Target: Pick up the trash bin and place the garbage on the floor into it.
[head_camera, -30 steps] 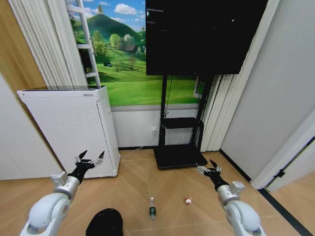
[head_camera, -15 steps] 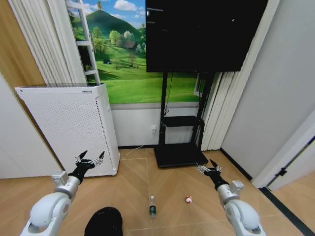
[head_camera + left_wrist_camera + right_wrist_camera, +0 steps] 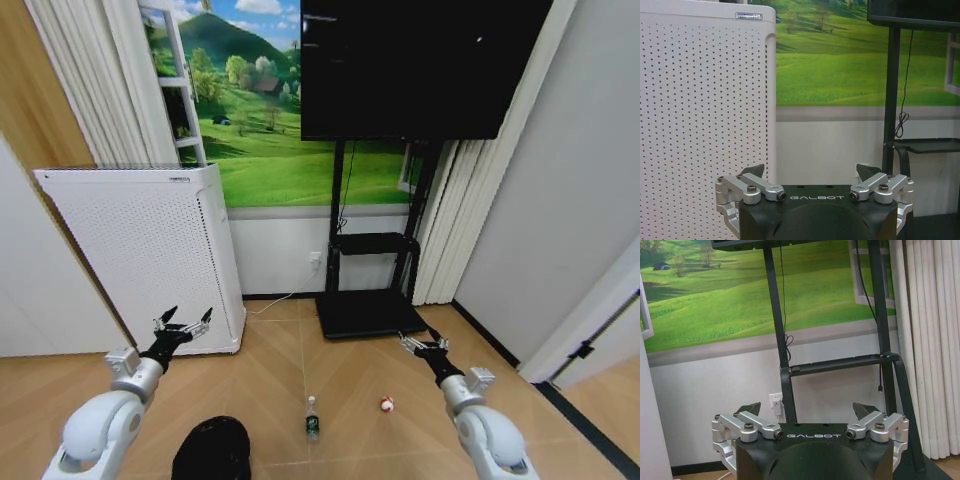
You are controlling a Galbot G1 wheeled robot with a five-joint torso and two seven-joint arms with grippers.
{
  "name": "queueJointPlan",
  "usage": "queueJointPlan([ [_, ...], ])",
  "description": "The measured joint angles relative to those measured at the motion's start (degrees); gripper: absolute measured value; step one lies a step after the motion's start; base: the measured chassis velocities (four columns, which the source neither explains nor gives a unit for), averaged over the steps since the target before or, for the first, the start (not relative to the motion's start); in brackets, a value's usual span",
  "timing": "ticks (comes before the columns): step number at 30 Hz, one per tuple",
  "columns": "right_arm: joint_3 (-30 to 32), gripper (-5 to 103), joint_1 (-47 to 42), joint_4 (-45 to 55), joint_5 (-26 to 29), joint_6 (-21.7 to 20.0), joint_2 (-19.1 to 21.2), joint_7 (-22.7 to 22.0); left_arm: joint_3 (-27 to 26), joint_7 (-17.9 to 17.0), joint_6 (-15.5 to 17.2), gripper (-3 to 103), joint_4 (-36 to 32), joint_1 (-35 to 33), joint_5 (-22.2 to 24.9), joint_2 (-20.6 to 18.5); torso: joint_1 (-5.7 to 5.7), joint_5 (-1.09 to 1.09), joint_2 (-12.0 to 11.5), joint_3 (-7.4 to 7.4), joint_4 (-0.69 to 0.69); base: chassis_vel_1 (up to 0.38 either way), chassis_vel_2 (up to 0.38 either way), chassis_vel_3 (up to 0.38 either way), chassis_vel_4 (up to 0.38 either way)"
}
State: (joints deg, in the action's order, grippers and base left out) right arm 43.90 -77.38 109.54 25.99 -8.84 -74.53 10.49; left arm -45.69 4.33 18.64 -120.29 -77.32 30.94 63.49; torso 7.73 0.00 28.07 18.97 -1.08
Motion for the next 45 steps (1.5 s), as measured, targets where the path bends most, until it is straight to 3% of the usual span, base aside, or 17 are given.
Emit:
queueJointPlan([
  [45, 0.8, 100, -0.33, 0.51, 0.85, -0.14, 0.06, -0.23, -0.41, 1.44, -0.92, 100, -0.43, -1.05, -1.77, 0.82, -3.47, 0.0, -9.47, -6.0, 0.0, 0.0, 0.0, 0.0, 0.0],
])
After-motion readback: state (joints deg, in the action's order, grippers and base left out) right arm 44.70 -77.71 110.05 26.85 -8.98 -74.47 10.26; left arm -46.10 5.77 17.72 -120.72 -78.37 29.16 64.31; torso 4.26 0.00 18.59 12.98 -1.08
